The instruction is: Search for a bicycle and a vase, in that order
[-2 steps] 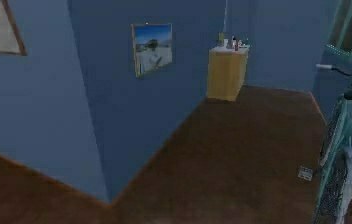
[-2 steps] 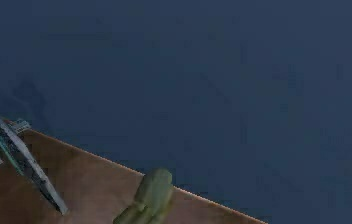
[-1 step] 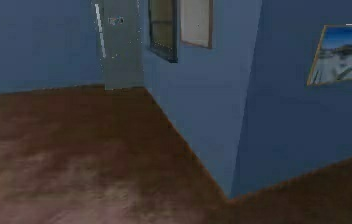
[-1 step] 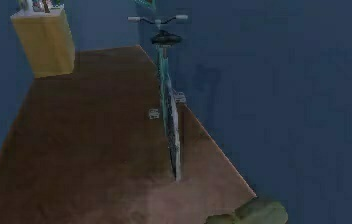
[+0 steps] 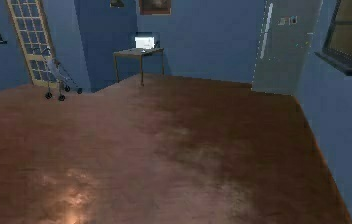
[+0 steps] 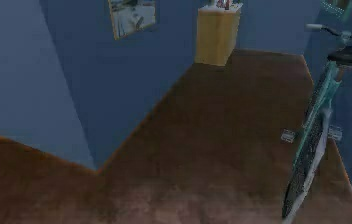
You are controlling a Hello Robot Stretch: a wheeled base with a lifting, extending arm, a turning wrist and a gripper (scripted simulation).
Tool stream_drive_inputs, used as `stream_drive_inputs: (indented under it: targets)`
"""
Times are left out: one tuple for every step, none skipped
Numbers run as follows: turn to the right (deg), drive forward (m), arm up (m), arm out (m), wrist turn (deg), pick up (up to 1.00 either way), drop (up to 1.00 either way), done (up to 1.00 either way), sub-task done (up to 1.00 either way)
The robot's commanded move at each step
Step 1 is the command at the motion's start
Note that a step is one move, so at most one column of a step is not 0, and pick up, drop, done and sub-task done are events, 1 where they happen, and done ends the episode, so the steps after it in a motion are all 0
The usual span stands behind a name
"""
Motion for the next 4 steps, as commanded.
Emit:
stream_drive_inputs:
  targets:
    - [0.0, 1.0, 0.0, 0.0, 0.0, 0.0, 0.0, 0.0, 0.0]
    - [0.0, 1.0, 0.0, 0.0, 0.0, 0.0, 0.0, 0.0, 0.0]
    - [-3.0, 0.0, 0.0, 0.0, 0.0, 0.0, 0.0, 0.0, 0.0]
    - [0.0, 1.0, 0.0, 0.0, 0.0, 0.0, 0.0, 0.0, 0.0]
